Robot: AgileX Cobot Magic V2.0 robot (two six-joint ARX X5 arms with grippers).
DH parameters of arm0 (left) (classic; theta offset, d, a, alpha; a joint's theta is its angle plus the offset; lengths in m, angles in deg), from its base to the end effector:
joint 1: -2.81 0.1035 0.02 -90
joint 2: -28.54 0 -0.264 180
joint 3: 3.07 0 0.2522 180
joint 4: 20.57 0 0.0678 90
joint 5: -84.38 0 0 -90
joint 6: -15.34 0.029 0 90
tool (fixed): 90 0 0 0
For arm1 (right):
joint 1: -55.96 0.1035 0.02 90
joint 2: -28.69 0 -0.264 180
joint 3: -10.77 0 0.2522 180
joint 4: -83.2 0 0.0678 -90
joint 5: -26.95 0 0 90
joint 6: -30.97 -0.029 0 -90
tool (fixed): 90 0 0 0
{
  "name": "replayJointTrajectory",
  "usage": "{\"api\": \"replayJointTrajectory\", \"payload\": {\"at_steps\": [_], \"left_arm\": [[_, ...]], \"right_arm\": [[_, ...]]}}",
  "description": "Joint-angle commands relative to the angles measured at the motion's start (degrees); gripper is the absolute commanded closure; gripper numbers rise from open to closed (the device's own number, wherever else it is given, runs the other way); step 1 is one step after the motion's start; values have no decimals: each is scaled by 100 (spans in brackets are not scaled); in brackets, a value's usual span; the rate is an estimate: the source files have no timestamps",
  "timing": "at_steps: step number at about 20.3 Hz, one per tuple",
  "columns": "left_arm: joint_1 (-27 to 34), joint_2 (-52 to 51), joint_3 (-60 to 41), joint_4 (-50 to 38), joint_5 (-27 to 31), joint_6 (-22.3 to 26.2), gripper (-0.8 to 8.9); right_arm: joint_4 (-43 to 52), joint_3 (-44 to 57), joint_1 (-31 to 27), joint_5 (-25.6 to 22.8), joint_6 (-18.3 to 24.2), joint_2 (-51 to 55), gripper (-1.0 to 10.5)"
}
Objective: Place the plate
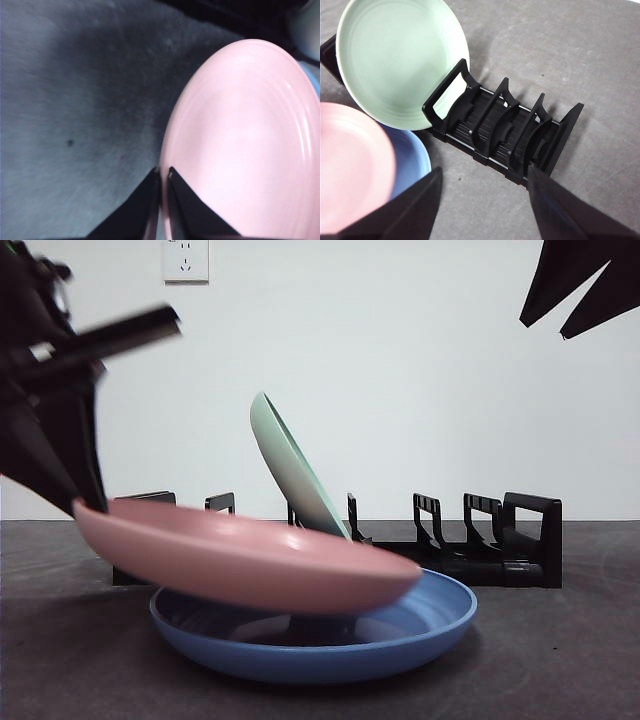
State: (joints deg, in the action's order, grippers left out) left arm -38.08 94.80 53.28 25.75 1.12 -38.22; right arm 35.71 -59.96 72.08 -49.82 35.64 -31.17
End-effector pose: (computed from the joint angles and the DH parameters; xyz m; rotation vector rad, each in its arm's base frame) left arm 0.1654 -0.1387 0.2215 -0.4442 1.0609 -0.0782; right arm 0.2020 0.0653 0.3221 -0.0933 0.6253 0.5206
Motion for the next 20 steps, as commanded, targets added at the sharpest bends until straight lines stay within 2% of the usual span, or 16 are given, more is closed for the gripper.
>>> {"api": "replayJointTrajectory", "payload": {"at_steps": [1, 7, 12, 13, 15, 17, 20], "left_arm": [[-94, 363, 66, -208, 17, -111, 803], [-116, 876, 114, -817, -164, -87, 803], [-116, 1200, 129, -846, -400, 42, 803], [-116, 1228, 129, -844, -417, 61, 777], [-116, 1231, 140, -828, -417, 101, 638], [-114, 1226, 229, -673, -422, 227, 541], [-111, 1099, 546, -181, -420, 813, 492]], "right_arm": [[48, -98, 31, -22, 39, -24, 679], [63, -98, 31, -22, 28, -24, 679], [63, -98, 31, -20, 24, -24, 679], [63, -98, 31, -20, 24, -24, 679], [61, -98, 31, -20, 24, -24, 679], [50, -98, 31, -20, 24, -24, 679], [44, -98, 31, -20, 22, -24, 679]]}}
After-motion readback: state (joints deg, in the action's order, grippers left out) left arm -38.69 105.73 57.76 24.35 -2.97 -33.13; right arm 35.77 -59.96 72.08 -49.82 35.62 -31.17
